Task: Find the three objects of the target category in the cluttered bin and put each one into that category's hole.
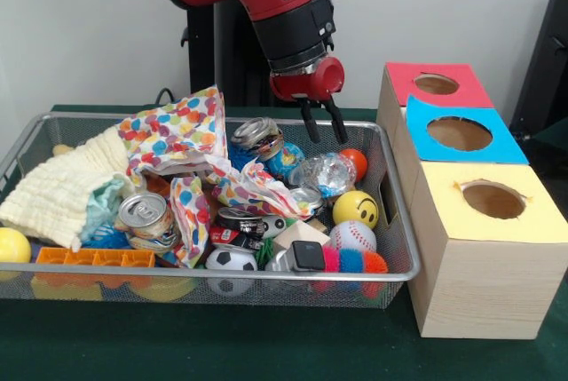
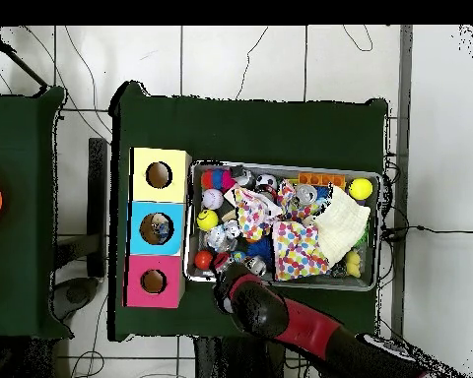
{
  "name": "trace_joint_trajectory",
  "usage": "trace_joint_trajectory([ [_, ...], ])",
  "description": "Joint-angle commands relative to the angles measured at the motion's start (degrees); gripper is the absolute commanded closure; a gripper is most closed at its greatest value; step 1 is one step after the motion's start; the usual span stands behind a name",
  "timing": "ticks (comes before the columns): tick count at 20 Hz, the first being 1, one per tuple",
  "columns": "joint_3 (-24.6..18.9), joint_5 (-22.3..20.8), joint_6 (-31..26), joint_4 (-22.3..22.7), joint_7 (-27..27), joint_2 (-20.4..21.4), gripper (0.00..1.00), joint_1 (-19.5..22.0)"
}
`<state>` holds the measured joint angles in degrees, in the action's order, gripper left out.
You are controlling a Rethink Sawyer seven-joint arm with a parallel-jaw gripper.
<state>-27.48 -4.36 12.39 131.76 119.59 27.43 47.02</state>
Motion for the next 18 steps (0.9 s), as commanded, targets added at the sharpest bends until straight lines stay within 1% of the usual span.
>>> trace_joint_trajectory([
  [1, -4.30, 3.51, 5.12, -6.21, 14.42, -2.24, 0.00, -0.07],
  [7, -5.74, 3.71, 5.39, -6.44, 14.98, -2.99, 0.00, 0.61],
  [10, -6.82, 3.37, 5.71, -6.58, 15.24, -4.03, 0.00, 1.59],
  [12, -8.69, 3.48, 4.88, -6.47, 15.71, -5.58, 0.00, 3.22],
  [13, -9.16, 3.07, 5.44, -6.47, 15.79, -6.19, 0.00, 3.72],
  [18, -10.65, 4.15, 4.31, -6.25, 15.93, -7.95, 0.00, 5.16],
])
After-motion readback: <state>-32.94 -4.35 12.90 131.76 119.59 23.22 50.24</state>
